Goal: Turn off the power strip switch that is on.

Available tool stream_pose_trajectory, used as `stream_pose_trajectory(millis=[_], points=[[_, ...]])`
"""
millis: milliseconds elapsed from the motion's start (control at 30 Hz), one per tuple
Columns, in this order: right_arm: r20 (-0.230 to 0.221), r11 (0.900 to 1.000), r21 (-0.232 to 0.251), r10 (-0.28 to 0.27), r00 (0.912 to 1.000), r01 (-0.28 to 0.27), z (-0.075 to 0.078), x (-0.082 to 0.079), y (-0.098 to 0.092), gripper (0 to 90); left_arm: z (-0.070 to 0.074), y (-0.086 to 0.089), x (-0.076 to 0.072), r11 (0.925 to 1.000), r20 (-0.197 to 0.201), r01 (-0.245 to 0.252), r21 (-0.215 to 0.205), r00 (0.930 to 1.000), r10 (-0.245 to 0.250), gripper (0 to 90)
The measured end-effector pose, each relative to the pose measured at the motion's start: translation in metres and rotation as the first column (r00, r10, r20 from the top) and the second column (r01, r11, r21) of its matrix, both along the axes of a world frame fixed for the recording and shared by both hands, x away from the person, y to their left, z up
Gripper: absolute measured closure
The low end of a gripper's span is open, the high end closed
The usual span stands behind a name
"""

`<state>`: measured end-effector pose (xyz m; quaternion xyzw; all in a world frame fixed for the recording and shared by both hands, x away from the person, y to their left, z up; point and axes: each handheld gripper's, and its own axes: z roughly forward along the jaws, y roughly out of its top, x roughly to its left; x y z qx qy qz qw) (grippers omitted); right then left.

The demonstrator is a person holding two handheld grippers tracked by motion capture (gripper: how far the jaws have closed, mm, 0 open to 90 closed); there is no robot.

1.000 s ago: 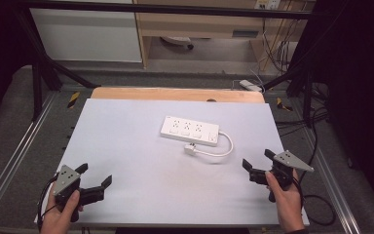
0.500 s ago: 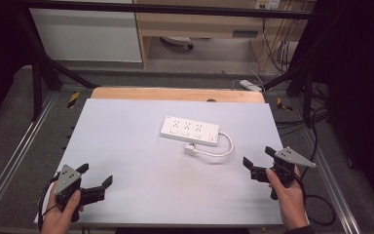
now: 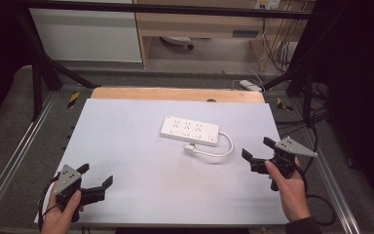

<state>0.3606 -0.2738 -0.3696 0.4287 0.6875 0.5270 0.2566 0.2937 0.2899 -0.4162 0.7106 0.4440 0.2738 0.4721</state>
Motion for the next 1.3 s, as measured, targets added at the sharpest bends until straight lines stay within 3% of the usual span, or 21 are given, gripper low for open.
stream_pose_trajectory(millis=[1300], points=[[0.027,0.999,-0.030,0.043,0.9987,-0.042,0.034,0.044,0.040,2.8,-0.001,-0.001,0.001,0.9999,-0.009,0.009,0.008,0.9999,-0.009,5.0]])
